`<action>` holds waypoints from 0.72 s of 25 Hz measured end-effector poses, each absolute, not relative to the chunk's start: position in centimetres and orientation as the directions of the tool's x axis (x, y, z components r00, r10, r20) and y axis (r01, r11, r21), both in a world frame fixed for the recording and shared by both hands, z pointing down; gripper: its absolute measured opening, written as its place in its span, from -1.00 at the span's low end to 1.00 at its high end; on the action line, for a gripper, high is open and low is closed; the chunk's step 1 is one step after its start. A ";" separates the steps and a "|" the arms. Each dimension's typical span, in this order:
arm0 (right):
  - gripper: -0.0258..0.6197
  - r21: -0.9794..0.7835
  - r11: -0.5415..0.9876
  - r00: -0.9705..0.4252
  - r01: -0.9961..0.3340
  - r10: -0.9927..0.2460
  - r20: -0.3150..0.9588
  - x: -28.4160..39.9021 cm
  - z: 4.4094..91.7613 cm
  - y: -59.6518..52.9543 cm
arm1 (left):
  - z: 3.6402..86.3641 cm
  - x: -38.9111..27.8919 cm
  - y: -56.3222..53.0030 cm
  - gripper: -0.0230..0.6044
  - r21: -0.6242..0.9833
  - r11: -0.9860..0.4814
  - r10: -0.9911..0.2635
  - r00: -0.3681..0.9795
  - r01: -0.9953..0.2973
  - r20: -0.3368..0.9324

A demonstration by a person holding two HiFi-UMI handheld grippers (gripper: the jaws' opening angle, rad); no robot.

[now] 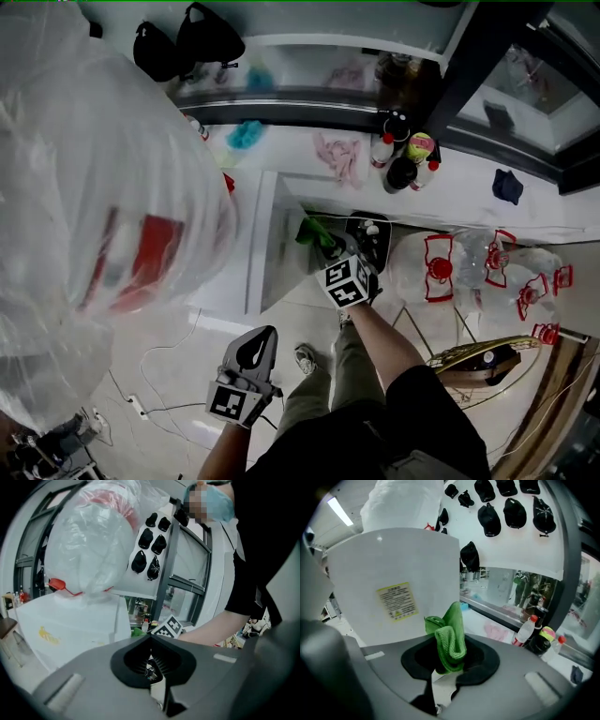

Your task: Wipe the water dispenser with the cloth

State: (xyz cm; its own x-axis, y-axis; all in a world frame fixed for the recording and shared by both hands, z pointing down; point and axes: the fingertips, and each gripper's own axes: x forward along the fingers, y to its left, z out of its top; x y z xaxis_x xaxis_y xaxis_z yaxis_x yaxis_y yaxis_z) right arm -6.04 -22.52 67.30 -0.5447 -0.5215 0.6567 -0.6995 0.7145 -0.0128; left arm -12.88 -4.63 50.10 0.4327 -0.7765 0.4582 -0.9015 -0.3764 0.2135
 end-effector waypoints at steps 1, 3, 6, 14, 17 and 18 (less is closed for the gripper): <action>-0.63 -0.017 0.717 -0.548 -0.697 -0.518 0.657 -5.8 67.4 -20.8 | 50.1 -12.8 -4.5 -0.92 0.208 -0.390 -0.773 0.442 -0.897 0.455; -0.63 -0.030 0.725 -0.559 -0.688 -0.503 0.659 -5.5 67.8 -17.3 | 50.0 -12.4 -4.2 -0.92 0.198 -0.419 -0.765 0.462 -0.886 0.449; -0.63 -0.063 0.745 -0.586 -0.665 -0.467 0.662 -5.6 68.5 -12.1 | 50.1 -11.8 -3.3 -0.92 0.189 -0.452 -0.750 0.487 -0.872 0.447; -0.63 -0.123 0.790 -0.642 -0.601 -0.386 0.662 -9.9 70.6 -6.0 | 50.4 -11.7 -1.5 -0.92 0.167 -0.493 -0.730 0.511 -0.854 0.453; -0.63 -0.111 0.814 -0.646 -0.570 -0.361 0.672 -11.0 71.2 -6.7 | 50.8 -11.1 -1.1 -0.92 0.172 -0.491 -0.726 0.510 -0.854 0.462; -0.63 -0.104 0.822 -0.645 -0.560 -0.354 0.677 -11.2 71.3 -7.3 | 50.9 -11.0 -1.2 -0.92 0.175 -0.488 -0.724 0.508 -0.855 0.466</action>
